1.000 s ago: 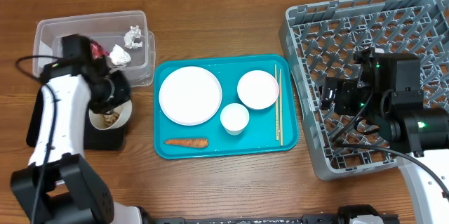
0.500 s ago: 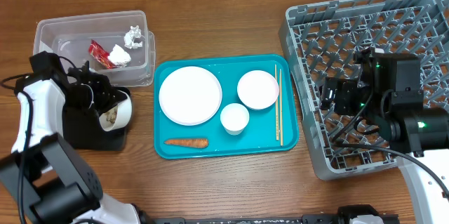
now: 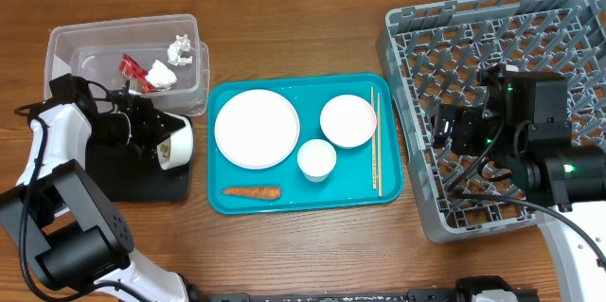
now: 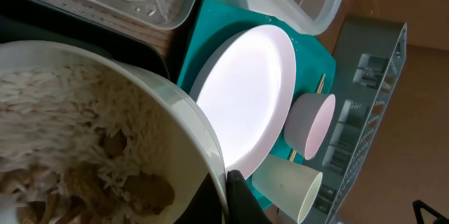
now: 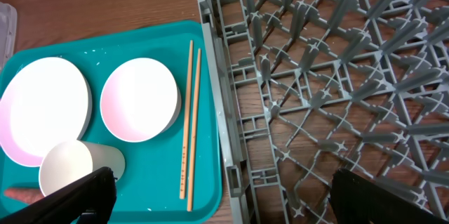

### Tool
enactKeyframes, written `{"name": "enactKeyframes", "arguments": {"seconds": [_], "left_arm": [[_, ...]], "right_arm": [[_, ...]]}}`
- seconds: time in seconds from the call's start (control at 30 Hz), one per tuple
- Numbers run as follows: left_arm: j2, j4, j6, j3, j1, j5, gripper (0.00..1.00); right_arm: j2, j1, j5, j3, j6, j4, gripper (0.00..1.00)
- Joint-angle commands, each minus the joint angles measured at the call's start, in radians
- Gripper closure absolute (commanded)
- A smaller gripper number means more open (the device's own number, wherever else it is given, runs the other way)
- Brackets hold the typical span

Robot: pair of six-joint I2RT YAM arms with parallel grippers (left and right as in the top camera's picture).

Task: Sort waste into correct bins and load items into the dishwasher
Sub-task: 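Tilt the white bowl with the left gripper to dump scraps onto black tray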

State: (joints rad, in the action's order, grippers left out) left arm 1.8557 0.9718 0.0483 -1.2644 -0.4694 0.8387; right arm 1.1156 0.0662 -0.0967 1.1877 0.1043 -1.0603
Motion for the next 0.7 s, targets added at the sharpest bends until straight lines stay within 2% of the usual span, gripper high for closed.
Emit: {"name": "enactKeyframes", "arguments": {"seconds": [0.0,0.17,0.3,0.57,0.67], "left_arm": [[0.014,0.006,-0.023,0.000,-0.021,0.062,0.92],[0.014,0.052,-0.048,0.000,-0.080,0.177,0.91],[0.014,0.083,-0.080,0.000,-0.128,0.310,0.96],[0.014,0.102,-0.105,0.000,-0.165,0.418,0.96],[0.014,0.101,-0.107,0.000,-0.167,0.418,0.96]], "right_arm": [[-0.006,0.000,0.006,0.024,-0.004,0.003,0.00],[-0.006,0.000,0.006,0.024,-0.004,0.003,0.00],[-0.006,0.000,0.006,0.024,-0.004,0.003,0.00],[-0.006,0.000,0.006,0.024,-0.004,0.003,0.00],[-0.006,0.000,0.006,0.024,-0.004,0.003,0.00]]}}
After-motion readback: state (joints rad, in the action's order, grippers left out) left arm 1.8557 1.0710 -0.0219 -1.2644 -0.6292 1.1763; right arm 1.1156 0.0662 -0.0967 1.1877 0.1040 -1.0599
